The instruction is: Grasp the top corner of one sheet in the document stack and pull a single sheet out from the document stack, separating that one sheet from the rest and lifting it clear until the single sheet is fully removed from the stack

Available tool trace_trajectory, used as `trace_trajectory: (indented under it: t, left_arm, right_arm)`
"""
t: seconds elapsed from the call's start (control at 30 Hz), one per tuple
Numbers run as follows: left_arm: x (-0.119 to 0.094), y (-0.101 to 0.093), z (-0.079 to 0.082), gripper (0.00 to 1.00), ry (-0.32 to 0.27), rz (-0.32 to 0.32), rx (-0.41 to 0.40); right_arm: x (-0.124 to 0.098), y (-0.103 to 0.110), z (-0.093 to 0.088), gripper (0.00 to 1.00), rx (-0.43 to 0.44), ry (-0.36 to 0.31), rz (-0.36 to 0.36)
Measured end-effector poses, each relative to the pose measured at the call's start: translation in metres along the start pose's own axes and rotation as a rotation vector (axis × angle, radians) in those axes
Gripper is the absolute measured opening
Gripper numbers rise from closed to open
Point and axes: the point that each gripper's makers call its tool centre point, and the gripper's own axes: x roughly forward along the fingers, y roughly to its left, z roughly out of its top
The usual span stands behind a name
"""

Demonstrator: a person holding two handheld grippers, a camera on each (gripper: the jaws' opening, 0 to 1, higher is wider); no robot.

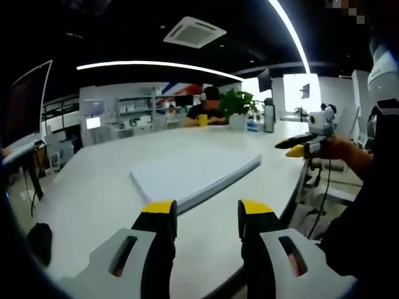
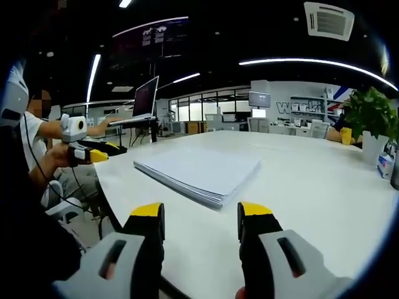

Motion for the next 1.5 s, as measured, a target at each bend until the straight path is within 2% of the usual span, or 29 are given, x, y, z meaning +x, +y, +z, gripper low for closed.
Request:
trace_trajectory:
  t: [0.37, 0.73, 0.87, 0.97, 1.07, 1.5]
  left_arm:
    - [0.005, -0.003, 0.001, 0.40, 0.009, -0.018, 0.011]
    - [0.008, 0.010, -0.004, 0.39, 0.059, 0.010, 0.073]
    - [0.013, 0.001, 0.002, 0.39, 0.033, -0.036, 0.072]
    - [0.017, -0.002, 0.002, 0.39, 0.036, -0.046, 0.079]
    - [0.021, 0.002, -0.002, 0.39, 0.065, -0.036, 0.112]
    - [0.031, 0.019, -0.005, 0.37, 0.097, -0.015, 0.163]
  right_arm:
    - [0.000, -0.003, -0.001, 0.46, 0.005, 0.006, -0.004]
    - [-0.002, -0.012, -0.001, 0.46, 0.034, -0.010, -0.023]
    - [0.001, -0.010, -0.003, 0.46, 0.035, -0.002, -0.018]
    - [0.002, -0.010, -0.004, 0.46, 0.031, 0.001, -0.019]
    - [0.002, -0.011, -0.005, 0.46, 0.030, 0.004, -0.020]
    - [0.001, -0.012, -0.006, 0.45, 0.042, 0.001, -0.019]
